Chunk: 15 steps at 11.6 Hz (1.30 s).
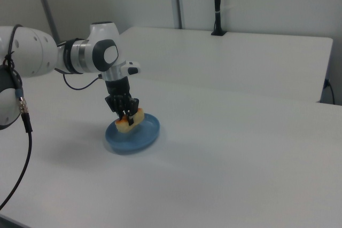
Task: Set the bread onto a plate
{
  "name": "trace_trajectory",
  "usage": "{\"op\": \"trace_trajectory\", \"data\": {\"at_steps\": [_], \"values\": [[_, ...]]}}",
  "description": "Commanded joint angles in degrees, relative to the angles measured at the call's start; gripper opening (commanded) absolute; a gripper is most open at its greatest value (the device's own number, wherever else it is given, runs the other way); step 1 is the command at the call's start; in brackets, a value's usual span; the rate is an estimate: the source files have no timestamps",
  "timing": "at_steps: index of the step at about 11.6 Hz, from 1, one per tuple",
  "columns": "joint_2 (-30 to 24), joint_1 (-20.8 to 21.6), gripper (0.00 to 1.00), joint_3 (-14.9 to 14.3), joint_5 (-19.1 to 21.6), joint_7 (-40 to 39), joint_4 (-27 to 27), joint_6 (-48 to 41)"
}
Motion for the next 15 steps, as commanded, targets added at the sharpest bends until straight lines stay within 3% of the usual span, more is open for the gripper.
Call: {"op": "trace_trajectory", "data": {"at_steps": [1,3,7,9,12,15], "values": [[-1.82,0.61,0.75,-0.69,-1.09,0.88,-2.26,1.34],[-1.73,0.61,0.83,-0.69,-1.01,0.88,-2.35,1.34],[-2.87,0.61,0.88,-0.69,-0.83,0.97,-2.00,0.46],[-6.55,0.53,0.99,-0.60,-0.22,2.10,-1.48,-1.90],[-12.87,0.44,1.00,-0.95,2.24,0.71,3.35,-13.05],[-20.00,0.00,1.00,-2.09,2.42,-4.64,4.84,-19.73]]}}
